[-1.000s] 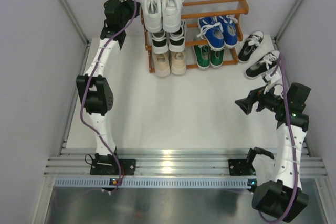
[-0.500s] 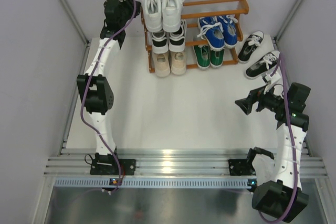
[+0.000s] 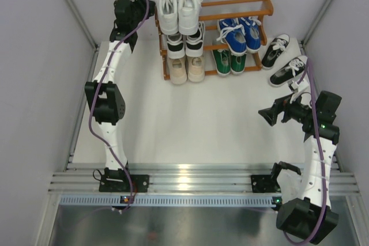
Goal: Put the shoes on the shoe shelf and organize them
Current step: Adjust the shoe at the shoe shelf.
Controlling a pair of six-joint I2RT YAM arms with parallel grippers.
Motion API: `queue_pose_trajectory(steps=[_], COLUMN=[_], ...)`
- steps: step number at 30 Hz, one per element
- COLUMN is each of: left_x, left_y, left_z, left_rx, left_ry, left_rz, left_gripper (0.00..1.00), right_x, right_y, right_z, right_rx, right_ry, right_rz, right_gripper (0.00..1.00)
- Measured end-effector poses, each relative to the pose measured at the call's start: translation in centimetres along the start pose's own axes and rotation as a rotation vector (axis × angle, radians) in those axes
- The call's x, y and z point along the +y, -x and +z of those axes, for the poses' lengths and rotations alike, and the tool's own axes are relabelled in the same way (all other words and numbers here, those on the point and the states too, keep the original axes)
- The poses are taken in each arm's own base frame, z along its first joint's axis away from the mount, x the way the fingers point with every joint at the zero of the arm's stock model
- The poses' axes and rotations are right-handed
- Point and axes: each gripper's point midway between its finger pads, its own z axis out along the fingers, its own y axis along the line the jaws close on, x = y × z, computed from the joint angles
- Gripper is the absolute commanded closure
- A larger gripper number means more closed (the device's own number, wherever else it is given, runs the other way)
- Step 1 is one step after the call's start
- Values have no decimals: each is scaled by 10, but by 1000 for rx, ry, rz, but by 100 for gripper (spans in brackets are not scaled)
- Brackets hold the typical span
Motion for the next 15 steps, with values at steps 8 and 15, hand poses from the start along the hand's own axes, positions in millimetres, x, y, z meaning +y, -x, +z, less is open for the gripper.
queue_pose_trajectory(steps=[8, 15], left_x=[3, 6], left_y=[-1, -1], left_z=[1, 1], left_rx=[7, 6], left_ry=[13, 27], left_rz=[1, 3], left_gripper=[41, 37], right_x=[0, 0], right_y=[0, 0], right_z=[0, 0], right_rx=[0, 0], right_ry=[0, -1], right_rz=[0, 0], right_gripper=[1, 1])
